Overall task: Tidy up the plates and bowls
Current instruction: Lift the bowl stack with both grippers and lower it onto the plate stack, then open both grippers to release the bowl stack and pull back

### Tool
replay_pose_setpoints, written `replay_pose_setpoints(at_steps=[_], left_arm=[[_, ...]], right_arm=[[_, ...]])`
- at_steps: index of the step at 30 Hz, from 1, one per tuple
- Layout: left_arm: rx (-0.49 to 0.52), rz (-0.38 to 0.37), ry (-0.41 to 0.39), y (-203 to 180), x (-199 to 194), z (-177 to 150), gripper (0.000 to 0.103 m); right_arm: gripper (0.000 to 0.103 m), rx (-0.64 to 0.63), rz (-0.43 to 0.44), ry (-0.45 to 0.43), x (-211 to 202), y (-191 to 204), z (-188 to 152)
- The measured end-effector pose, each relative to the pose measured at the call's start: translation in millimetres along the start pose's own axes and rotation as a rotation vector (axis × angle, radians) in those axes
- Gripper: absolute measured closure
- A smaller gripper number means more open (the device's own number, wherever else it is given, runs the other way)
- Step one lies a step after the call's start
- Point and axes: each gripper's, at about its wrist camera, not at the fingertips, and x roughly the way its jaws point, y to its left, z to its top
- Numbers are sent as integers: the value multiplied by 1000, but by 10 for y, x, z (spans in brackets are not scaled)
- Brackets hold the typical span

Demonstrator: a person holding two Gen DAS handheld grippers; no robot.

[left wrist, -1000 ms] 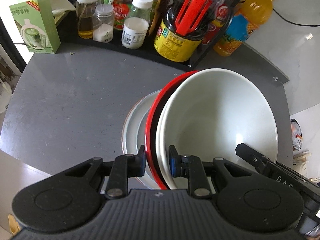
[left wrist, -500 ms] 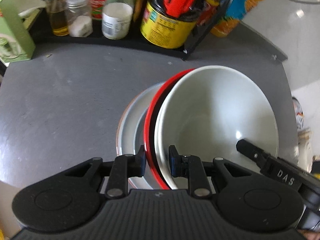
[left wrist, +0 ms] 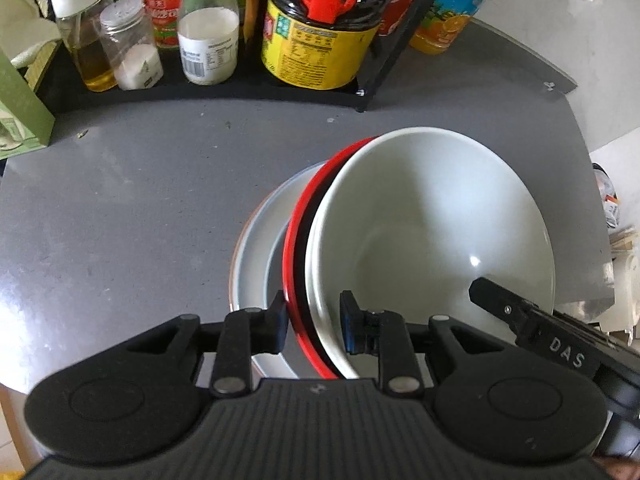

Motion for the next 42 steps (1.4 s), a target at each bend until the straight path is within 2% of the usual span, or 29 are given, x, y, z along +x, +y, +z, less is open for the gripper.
replay_pose_setpoints(at_steps=[3, 7, 10, 14, 18, 20, 23, 25, 26, 28, 32, 39, 42], left_arm=[[1, 14, 5, -17, 15, 26, 79], [68, 39, 24, -108, 39, -12, 71], [84, 47, -4, -137, -40, -47, 67], [61, 60, -41, -167, -193, -76, 65], [69, 68, -97, -279, -398, -136, 52], [60, 76, -121, -336, -521, -179, 51], [36, 67, -145, -399, -731, -267, 48], [58, 78, -177, -474, -862, -342, 34], [77, 87, -191, -519, -912, -381, 31], [82, 96, -199, -572, -997, -460, 26], [47, 85, -202, -614, -1135, -655, 26], [34, 103, -214, -658, -1303, -1056, 17], [24, 85, -198, -686, -1321, -1191, 17]], right_arm=[[72, 21, 15, -1, -4, -13, -1], [68, 71, 55, -7, -39, -81, -39], [56, 62, 81, -23, -133, -65, -57], [49, 50, 111, -55, -334, -67, -41], [38, 30, 107, -104, -579, -134, -49], [28, 30, 109, -128, -709, -194, -77], [21, 39, 96, -146, -897, -316, -169], [14, 37, 97, -165, -1022, -407, -244], [10, 34, 97, -177, -1079, -448, -283], [7, 37, 90, -197, -1197, -537, -371], [0, 41, 82, -212, -1386, -662, -526], [0, 12, 94, -230, -1727, -757, -766], [0, 5, 82, -244, -1851, -785, -863]])
